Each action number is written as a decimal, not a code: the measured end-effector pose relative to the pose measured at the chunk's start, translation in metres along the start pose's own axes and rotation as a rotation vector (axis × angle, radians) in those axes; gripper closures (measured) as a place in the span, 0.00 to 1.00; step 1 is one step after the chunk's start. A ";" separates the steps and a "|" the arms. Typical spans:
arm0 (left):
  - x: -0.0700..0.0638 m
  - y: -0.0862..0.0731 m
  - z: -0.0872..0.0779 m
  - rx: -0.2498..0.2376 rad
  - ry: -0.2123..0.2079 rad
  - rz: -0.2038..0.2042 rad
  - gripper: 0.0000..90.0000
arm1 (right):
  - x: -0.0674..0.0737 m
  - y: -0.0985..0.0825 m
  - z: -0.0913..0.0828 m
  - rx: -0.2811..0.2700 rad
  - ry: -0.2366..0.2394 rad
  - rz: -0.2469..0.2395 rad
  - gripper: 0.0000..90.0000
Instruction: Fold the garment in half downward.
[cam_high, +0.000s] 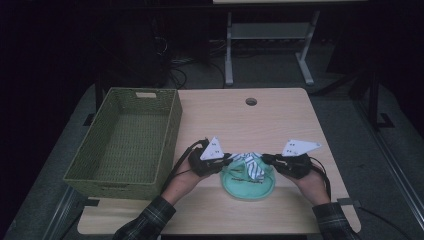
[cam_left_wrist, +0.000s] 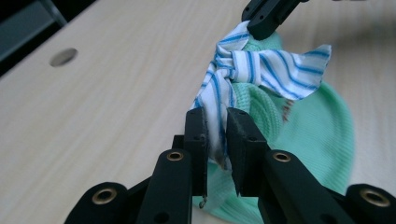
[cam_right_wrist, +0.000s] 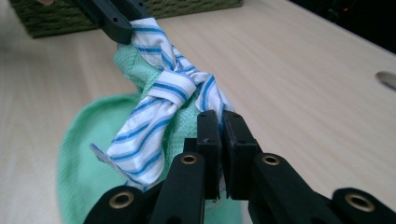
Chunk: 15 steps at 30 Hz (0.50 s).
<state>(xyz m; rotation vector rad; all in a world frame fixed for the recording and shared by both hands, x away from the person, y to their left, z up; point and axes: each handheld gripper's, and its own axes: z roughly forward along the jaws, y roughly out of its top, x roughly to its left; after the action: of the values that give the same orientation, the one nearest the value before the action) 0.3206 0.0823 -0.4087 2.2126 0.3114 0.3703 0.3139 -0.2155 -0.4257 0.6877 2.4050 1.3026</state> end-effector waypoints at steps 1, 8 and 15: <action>-0.002 -0.002 0.000 0.005 -0.007 0.001 0.87 | 0.002 -0.002 0.000 0.003 0.007 -0.003 0.96; -0.013 -0.007 -0.001 0.031 -0.040 0.003 0.87 | 0.014 -0.011 -0.002 0.032 0.019 -0.006 0.95; -0.019 -0.015 0.000 0.066 -0.076 -0.001 0.86 | 0.020 -0.019 -0.005 0.045 0.050 0.001 0.94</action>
<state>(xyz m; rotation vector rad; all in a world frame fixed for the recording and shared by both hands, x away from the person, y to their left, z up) 0.3016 0.0854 -0.4233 2.2848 0.2870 0.2789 0.2898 -0.2170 -0.4395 0.6768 2.4811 1.2844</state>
